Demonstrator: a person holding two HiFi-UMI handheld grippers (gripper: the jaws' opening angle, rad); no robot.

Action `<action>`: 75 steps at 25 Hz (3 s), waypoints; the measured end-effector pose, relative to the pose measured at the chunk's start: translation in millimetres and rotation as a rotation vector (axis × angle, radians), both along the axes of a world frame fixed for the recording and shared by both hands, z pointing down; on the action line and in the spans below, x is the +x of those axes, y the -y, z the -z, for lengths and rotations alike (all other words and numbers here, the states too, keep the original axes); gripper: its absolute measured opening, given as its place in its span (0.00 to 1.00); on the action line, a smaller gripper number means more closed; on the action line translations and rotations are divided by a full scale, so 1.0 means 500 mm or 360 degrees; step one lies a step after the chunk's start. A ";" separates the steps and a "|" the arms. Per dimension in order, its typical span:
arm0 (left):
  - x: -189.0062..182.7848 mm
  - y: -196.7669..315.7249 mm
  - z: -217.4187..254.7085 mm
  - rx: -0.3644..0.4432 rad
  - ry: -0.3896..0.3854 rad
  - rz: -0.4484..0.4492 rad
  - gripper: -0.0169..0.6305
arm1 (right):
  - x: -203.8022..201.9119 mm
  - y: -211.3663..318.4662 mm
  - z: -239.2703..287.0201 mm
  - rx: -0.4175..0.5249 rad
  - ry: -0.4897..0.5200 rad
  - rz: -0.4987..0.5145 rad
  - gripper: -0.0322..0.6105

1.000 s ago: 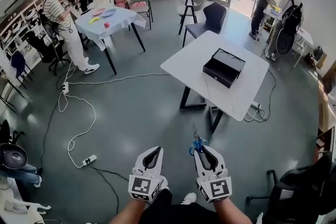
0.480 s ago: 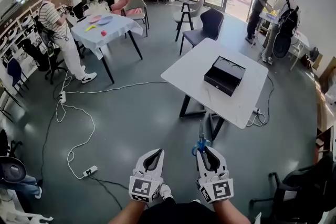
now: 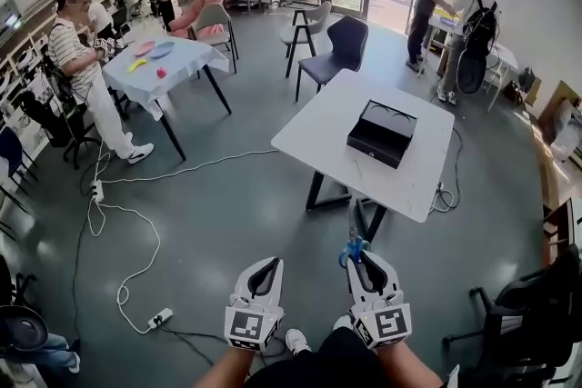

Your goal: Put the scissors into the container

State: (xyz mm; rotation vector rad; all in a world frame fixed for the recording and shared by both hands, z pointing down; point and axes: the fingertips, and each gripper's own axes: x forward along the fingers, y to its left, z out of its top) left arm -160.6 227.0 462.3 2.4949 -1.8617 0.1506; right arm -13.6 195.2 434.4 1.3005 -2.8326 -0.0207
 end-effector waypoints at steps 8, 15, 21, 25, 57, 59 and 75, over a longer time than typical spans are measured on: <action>0.006 0.069 -0.018 -0.0036 -0.0011 -0.0041 0.04 | 0.013 0.073 -0.017 -0.0030 -0.0038 -0.0053 0.18; 0.031 0.161 -0.005 -0.0034 -0.0054 -0.0059 0.04 | 0.032 0.163 -0.019 -0.0022 -0.0029 -0.0058 0.18; 0.052 0.258 0.003 -0.0050 -0.0048 -0.0060 0.04 | 0.039 0.250 -0.008 0.0015 -0.0046 0.0006 0.18; 0.060 0.313 -0.001 -0.0052 -0.0029 -0.0038 0.04 | 0.044 0.303 -0.009 0.0009 -0.0048 0.0028 0.18; 0.109 0.647 -0.019 -0.0069 -0.0081 -0.0062 0.04 | 0.085 0.628 -0.042 0.0009 -0.0152 0.0044 0.18; 0.097 0.677 -0.017 -0.0071 -0.0079 -0.0095 0.04 | 0.079 0.663 -0.044 -0.0016 -0.0145 0.0014 0.18; 0.033 0.876 -0.027 -0.0081 -0.0091 -0.0369 0.04 | 0.081 0.839 -0.073 -0.0200 -0.0111 -0.0352 0.18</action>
